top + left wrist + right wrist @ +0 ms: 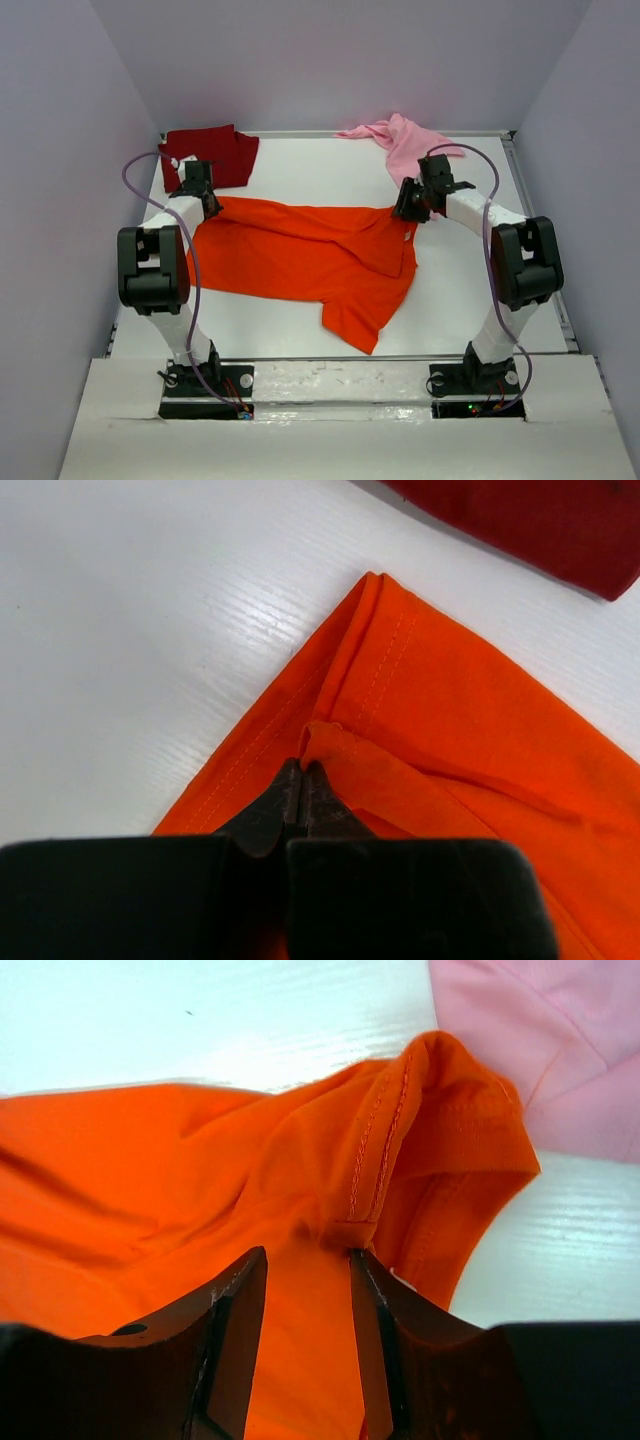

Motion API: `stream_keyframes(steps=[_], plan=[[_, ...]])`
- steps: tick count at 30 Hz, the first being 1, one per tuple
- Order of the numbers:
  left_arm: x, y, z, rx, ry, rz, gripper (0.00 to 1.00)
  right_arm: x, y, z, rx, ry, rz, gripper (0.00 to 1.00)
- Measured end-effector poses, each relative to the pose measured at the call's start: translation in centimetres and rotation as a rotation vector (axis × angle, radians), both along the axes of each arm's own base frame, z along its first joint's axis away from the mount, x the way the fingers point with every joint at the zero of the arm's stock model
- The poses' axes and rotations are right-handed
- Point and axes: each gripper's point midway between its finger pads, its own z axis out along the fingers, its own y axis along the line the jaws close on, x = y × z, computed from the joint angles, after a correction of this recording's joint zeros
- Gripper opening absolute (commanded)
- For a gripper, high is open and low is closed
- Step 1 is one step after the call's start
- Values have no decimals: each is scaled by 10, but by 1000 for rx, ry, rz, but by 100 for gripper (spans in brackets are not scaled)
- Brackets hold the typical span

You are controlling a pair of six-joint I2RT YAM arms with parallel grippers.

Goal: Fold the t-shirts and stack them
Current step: Fold the tshirt

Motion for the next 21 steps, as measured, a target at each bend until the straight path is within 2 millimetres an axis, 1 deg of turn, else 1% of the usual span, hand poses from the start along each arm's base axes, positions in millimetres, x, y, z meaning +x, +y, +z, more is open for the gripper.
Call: stream_keyframes(steps=[4,6,8,11,15,16,18,19,20,21], plan=[[-11,0,-2,-4,24,15,0,12,4,-1,11,-15,4,43],[-20,1,3,-7,27,28,0,15,6,-6,14,-8,5,43],[-24,1,10,-7,16,37,0,15,7,-16,17,12,5,43],[-31,3,29,-1,-21,52,0,14,9,-24,24,30,7,43],[-40,11,62,22,-90,83,0,14,12,-26,40,39,8,43],[-41,14,69,27,-107,93,9,15,12,-26,45,37,10,43],[-43,19,76,32,-124,107,21,16,14,-25,51,34,11,43],[-44,21,78,32,-131,114,36,17,14,-25,54,30,13,43],[-44,22,79,32,-134,117,43,18,15,-24,56,25,14,43],[-45,24,79,35,-133,127,47,18,15,-24,59,23,15,43]])
